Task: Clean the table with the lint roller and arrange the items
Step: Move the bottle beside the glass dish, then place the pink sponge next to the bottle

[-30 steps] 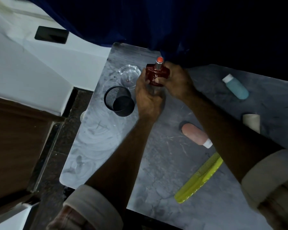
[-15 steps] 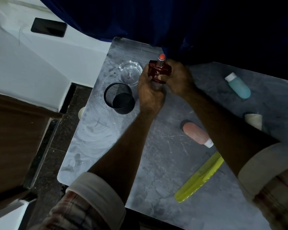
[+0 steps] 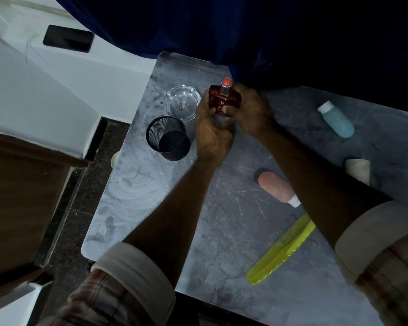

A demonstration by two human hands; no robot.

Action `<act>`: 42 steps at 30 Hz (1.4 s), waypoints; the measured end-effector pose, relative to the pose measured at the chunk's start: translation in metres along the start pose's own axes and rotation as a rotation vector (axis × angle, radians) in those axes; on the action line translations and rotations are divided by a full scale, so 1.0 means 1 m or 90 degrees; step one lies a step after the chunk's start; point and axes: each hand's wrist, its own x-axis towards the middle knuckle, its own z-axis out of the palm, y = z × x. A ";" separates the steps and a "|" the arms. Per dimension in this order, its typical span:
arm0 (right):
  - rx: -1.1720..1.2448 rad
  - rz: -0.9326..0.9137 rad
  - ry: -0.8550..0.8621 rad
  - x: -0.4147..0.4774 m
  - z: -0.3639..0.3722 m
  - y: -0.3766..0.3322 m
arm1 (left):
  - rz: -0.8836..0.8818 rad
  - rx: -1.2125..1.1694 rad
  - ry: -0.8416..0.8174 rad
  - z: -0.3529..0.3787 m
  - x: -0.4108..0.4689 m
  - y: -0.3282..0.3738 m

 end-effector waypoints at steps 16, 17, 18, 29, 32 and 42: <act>-0.200 0.045 0.048 -0.163 -0.067 0.095 | -0.121 0.077 -0.131 0.001 -0.135 -0.021; -0.190 0.064 0.010 -0.171 -0.067 0.100 | -0.190 0.068 -0.145 0.004 -0.146 -0.021; -0.179 0.077 -0.012 -0.179 -0.067 0.104 | -0.245 0.054 -0.165 0.009 -0.153 -0.024; -0.050 0.176 -0.054 -0.192 -0.059 0.120 | -0.314 -0.010 -0.168 0.046 -0.162 -0.026; 0.025 0.147 -0.035 -0.189 -0.056 0.111 | -0.165 0.014 -0.129 0.037 -0.162 -0.018; 0.116 -0.016 0.117 -0.106 -0.004 0.034 | 0.045 0.002 0.038 0.002 -0.099 0.007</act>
